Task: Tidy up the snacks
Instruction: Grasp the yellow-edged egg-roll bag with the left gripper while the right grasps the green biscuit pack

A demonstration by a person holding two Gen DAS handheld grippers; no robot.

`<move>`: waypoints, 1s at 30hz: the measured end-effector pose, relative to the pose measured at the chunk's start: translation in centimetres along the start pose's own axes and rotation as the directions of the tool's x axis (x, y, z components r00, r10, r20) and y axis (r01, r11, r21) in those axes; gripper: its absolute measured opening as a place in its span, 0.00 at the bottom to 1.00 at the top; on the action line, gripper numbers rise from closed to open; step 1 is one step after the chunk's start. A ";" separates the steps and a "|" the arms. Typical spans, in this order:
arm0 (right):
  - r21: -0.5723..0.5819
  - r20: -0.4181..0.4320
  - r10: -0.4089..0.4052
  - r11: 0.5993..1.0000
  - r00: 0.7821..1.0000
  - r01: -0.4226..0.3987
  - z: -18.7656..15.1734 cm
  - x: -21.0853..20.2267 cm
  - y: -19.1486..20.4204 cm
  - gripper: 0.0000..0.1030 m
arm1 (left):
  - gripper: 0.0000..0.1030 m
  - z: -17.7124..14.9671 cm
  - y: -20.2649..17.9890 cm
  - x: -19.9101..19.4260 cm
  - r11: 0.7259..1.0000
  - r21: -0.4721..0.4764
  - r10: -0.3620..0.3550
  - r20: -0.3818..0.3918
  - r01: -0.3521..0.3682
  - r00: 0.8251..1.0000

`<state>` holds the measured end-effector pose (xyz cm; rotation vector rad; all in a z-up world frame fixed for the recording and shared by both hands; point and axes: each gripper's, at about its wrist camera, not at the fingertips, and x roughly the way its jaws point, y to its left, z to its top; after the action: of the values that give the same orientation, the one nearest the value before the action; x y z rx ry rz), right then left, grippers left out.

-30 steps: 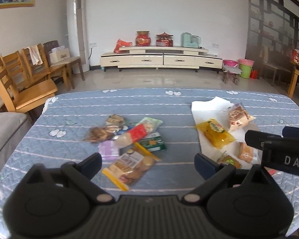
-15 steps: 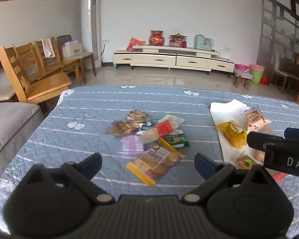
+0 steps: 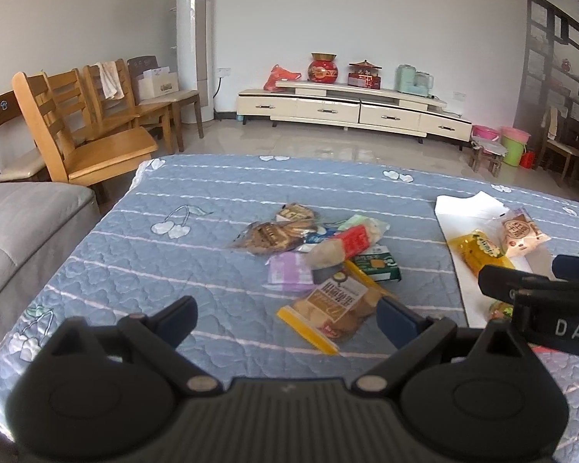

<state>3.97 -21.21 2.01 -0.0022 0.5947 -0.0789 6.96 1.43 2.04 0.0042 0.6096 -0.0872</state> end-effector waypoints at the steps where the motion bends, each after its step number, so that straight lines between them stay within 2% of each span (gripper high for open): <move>1: 0.000 -0.003 0.002 1.000 1.000 -0.002 0.0 0.1 0.1 1.00 | 0.96 0.0 0.1 0.1 1.000 -0.001 0.002 -0.001 -0.002 1.000; 8: -0.005 -0.022 0.023 1.000 1.000 -0.023 -0.4 1.1 0.9 1.00 | 0.96 -0.7 1.2 0.8 1.000 -0.012 0.015 -0.011 -0.016 1.000; 13: 0.008 -0.037 0.053 0.999 0.998 -0.053 -1.1 1.7 1.3 1.00 | 0.96 -2.0 3.0 1.4 0.999 -0.037 -0.029 -0.014 0.028 0.999; 19: 0.015 -0.063 0.078 0.997 0.995 -0.077 -2.1 2.5 1.3 1.00 | 0.96 -3.8 4.5 2.8 1.000 -0.031 -0.007 -0.041 0.006 0.999; 24: 0.014 -0.067 0.073 0.997 0.995 -0.072 -2.5 3.0 0.8 1.00 | 0.96 -4.3 5.5 4.8 0.995 -0.092 -0.038 -0.066 0.032 0.997; 27: 0.027 -0.076 0.067 0.998 0.995 -0.065 -2.8 3.3 0.2 1.00 | 0.96 -3.8 4.1 6.1 0.996 -0.053 -0.081 -0.055 0.078 0.995; 30: 0.043 -0.079 0.052 0.998 0.996 -0.049 -3.0 3.5 -0.6 1.00 | 0.99 -3.0 1.5 8.0 0.992 0.072 -0.105 -0.031 0.107 0.994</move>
<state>5.16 -21.96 -2.39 0.0556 0.6724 -0.0419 11.91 2.40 -5.02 0.0443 0.6331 -0.2131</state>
